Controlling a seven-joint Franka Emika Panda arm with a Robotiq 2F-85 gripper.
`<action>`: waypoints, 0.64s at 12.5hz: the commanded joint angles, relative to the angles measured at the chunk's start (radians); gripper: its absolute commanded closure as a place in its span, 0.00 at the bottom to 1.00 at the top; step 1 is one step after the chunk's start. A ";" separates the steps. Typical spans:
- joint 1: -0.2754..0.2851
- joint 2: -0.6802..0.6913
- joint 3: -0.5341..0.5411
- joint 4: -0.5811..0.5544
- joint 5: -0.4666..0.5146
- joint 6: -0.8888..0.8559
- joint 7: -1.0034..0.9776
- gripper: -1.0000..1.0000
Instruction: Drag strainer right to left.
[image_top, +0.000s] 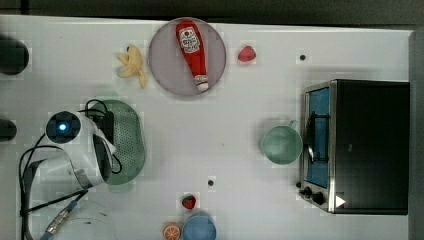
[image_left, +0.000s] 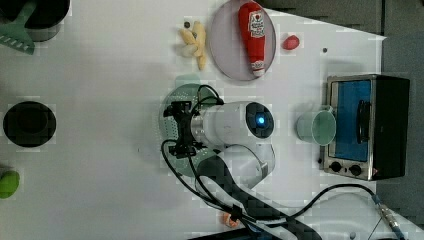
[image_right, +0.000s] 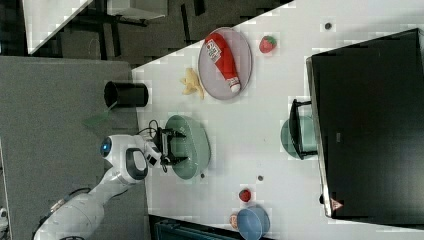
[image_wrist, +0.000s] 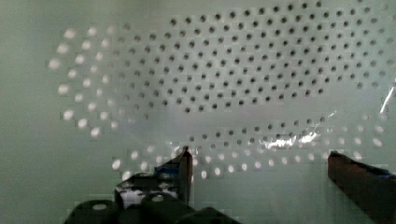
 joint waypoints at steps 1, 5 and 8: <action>0.035 0.017 -0.016 0.025 0.004 0.022 0.099 0.00; 0.076 0.049 -0.016 0.075 0.005 0.022 0.139 0.00; 0.099 0.077 -0.016 0.117 0.005 0.022 0.139 0.00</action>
